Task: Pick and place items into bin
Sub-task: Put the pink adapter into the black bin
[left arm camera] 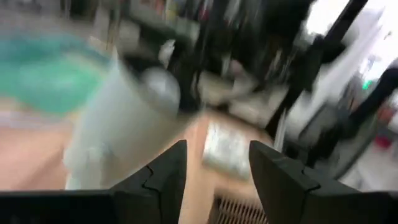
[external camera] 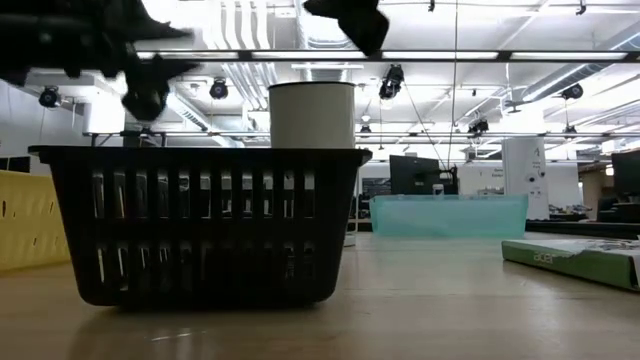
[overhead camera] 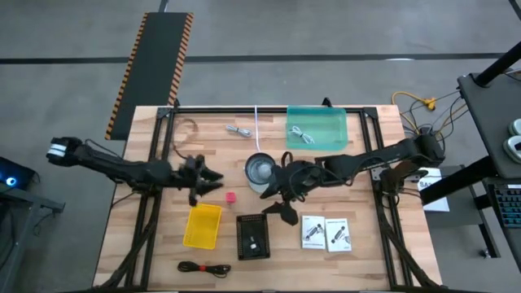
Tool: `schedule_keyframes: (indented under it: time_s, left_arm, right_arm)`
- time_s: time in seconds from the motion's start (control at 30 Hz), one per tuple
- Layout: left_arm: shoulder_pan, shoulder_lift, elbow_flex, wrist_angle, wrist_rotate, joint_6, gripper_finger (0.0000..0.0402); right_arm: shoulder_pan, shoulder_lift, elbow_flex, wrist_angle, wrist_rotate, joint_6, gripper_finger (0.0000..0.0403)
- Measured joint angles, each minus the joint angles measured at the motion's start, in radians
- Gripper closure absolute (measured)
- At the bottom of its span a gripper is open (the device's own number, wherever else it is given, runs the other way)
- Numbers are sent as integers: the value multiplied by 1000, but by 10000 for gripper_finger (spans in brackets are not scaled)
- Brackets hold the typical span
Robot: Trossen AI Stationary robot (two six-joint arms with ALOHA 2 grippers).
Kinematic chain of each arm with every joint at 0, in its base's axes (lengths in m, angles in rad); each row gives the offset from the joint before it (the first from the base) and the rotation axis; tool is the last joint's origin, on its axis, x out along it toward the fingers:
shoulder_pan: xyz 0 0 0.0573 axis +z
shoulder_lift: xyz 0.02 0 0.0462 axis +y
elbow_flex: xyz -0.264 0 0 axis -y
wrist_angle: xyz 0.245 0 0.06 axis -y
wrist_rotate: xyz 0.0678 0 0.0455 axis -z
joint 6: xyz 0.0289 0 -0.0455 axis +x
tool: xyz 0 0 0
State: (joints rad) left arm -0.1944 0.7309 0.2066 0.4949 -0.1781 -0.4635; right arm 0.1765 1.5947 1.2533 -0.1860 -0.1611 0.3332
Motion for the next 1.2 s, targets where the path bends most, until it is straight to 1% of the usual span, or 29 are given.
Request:
schedule_keyframes:
  time_s: [0.13, 0.2, 0.33, 0.53, 0.67, 0.73, 0.8, 0.9, 1.03, 1.1, 1.2]
  left_arm:
    - [0, 121, 17, 6, 64, 25, 244]
    - [0, 168, 19, -2, 65, 28, 244]
    - [-2, 229, 37, -55, 69, 57, 244]
    - [-3, 284, 117, -225, 82, 157, 244]
    - [-3, 328, 186, -402, 84, 211, 239]
    - [-3, 359, 208, -456, 97, 213, 227]
    - [-3, 391, 221, -480, 109, 213, 206]
    - [-2, 433, 238, -477, 109, 216, 166]
    - [-2, 490, 251, -474, 110, 256, 119]
    - [-2, 522, 252, -475, 107, 263, 104]
    - [-2, 564, 254, -471, 75, 262, 94]
  right_arm:
    - [-1, -33, 0, -33, 36, 5, 177]
    - [-1, -43, 0, -45, 57, 5, 177]
    - [0, -59, -1, -49, 60, 8, 177]
    - [-1, -63, -2, -50, 60, 5, 179]
    - [-1, -64, -4, -50, 60, 3, 179]
    - [-1, -64, -6, -51, 60, -1, 179]
    - [-1, -64, -6, -50, 63, -3, 179]
    - [-1, -64, -6, -51, 86, -4, 179]
    - [-1, -64, -6, -51, 87, -4, 179]
    - [-1, -64, -6, -51, 87, -13, 179]
    - [-1, -64, -6, -51, 92, -22, 179]
